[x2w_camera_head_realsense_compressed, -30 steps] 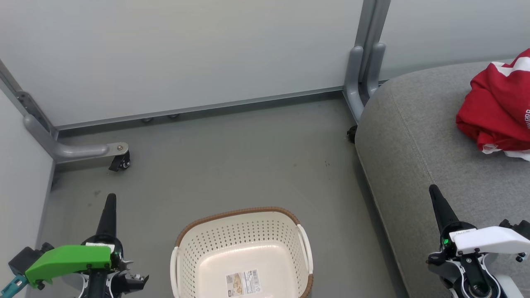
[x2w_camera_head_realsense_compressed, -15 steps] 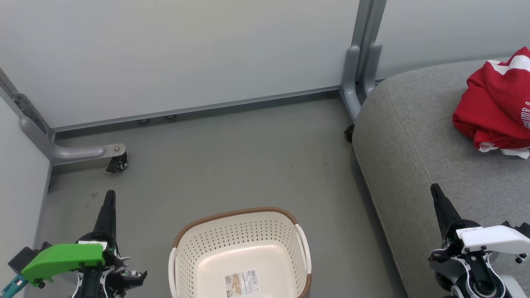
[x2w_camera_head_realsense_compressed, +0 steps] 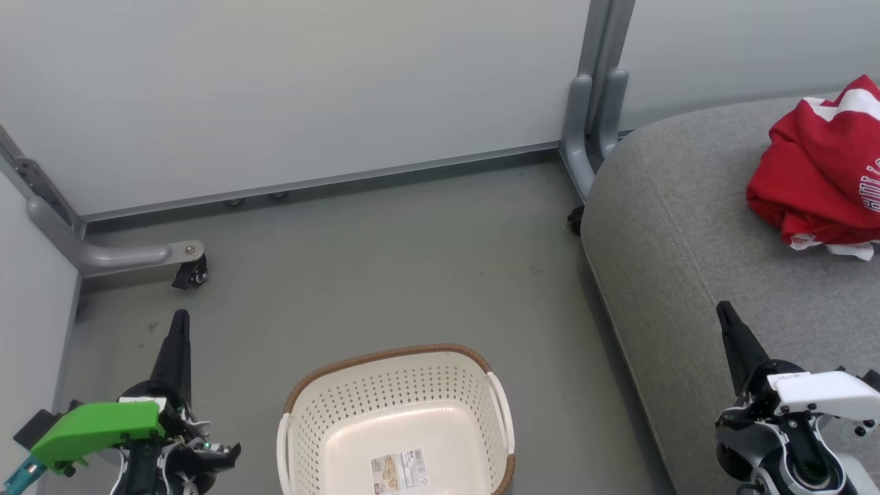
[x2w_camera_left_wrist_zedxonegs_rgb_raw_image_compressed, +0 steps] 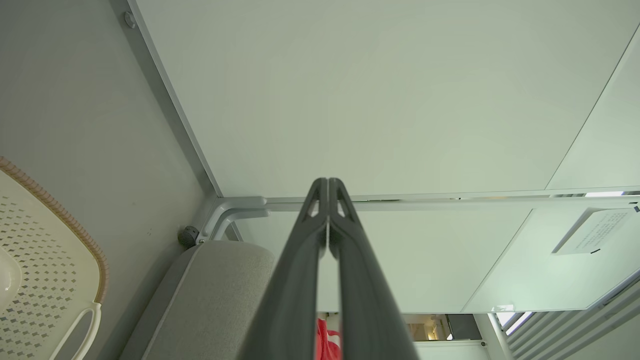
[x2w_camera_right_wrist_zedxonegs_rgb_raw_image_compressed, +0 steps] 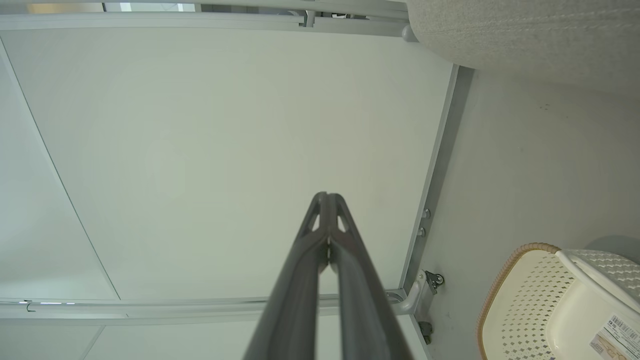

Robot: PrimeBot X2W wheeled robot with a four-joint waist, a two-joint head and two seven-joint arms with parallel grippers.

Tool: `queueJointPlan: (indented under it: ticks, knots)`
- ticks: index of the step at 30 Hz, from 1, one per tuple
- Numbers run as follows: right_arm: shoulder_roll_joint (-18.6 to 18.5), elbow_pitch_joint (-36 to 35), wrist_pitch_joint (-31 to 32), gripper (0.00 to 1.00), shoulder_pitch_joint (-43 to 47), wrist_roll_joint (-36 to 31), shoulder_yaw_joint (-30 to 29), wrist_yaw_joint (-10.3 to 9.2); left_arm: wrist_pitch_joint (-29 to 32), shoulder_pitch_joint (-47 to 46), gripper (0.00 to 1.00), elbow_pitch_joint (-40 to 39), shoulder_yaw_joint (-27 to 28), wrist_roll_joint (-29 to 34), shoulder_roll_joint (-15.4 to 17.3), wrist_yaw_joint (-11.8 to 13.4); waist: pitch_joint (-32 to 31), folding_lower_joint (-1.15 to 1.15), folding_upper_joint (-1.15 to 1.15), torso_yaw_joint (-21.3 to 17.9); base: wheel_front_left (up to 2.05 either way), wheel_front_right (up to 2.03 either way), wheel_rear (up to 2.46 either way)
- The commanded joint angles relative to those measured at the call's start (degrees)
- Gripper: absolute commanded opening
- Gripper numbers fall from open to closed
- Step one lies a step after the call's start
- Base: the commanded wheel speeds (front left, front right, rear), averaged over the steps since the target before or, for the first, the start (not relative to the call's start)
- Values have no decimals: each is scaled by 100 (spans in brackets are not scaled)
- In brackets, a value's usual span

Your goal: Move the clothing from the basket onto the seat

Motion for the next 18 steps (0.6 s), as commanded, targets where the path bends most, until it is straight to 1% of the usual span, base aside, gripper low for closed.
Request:
queueJointPlan:
  ticks: [1, 18]
  knots:
    - [-37, 13, 14, 0, -30, 28, 11, -6, 20, -61, 0, -11, 20, -13, 9, -30, 0, 0, 45, 0, 0, 0, 0]
    - [-68, 0, -39, 0, -27, 65, 50, -6, 20, -60, 0, -12, 17, -13, 9, -28, 0, 0, 45, 0, 0, 0, 0]
